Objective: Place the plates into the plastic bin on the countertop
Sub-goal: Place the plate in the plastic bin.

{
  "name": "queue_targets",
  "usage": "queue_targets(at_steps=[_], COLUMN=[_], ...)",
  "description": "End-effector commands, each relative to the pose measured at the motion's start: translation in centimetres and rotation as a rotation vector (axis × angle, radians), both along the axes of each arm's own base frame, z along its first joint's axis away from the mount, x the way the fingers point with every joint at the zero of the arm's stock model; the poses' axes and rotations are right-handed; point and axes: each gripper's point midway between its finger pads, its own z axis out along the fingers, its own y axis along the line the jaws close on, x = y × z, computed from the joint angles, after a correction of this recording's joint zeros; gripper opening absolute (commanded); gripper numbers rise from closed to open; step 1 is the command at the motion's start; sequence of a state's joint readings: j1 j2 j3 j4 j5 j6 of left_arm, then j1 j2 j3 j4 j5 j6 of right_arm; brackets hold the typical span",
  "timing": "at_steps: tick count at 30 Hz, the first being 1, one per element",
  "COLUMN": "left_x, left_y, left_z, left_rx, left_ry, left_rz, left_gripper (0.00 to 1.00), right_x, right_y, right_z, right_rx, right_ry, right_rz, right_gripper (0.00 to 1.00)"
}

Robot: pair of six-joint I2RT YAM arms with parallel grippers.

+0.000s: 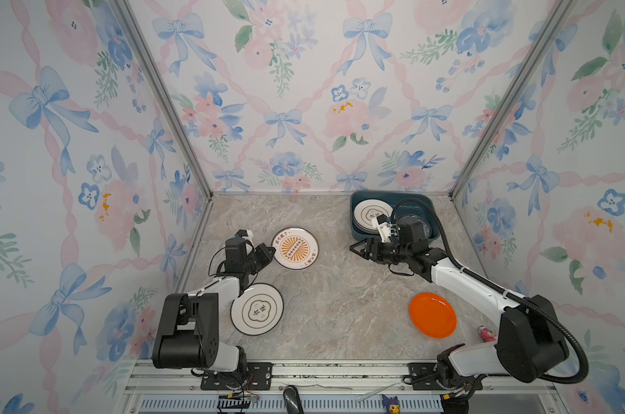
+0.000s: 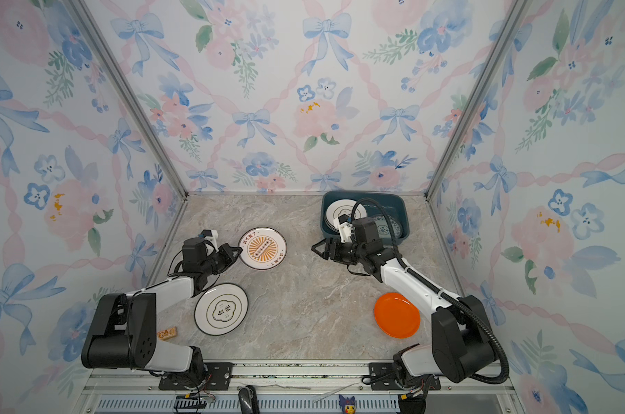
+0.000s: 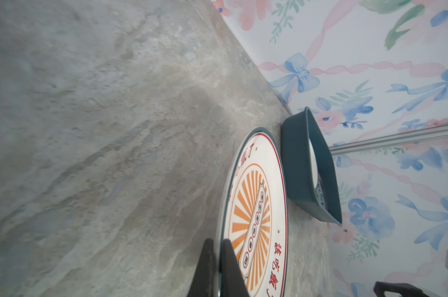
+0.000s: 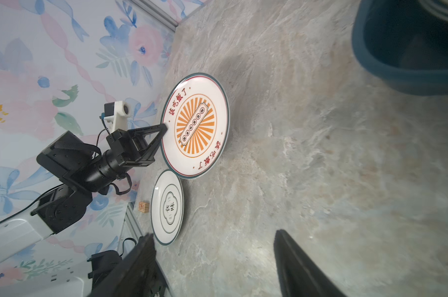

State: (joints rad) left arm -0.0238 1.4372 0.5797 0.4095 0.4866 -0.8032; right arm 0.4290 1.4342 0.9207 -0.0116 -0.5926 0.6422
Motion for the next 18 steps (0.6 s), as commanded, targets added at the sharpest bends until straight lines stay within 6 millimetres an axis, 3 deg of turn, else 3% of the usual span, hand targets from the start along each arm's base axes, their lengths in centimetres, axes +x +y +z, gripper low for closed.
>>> queue_targets(at_steps=[1, 5, 12, 16, 18], left_x=[0.0, -0.7, -1.4, -1.3, -1.3], left_y=[-3.4, -6.5, -9.3, -10.2, -10.6], left_z=[4.3, 5.6, 5.8, 6.6, 6.8], left_rx=[-0.068, -0.091, -0.103, -0.106, -0.108], left_ry=[-0.093, -0.111, -0.106, -0.124, -0.129], left_rz=[-0.120, -0.209, -0.283, -0.306, -0.318], left_gripper=[0.00, 0.00, 0.00, 0.00, 0.00], right_x=[0.3, 0.7, 1.3, 1.4, 1.5], right_y=[1.6, 2.9, 4.5, 5.1, 5.4], right_z=[-0.6, -1.1, -1.4, -1.1, -1.9], right_rx=[0.074, 0.123, 0.187, 0.222, 0.235], right_ry=[0.009, 0.021, 0.036, 0.036, 0.058], right_rz=[0.019, 0.039, 0.077, 0.095, 0.099], right_gripper=[0.72, 0.72, 0.67, 0.54, 0.44])
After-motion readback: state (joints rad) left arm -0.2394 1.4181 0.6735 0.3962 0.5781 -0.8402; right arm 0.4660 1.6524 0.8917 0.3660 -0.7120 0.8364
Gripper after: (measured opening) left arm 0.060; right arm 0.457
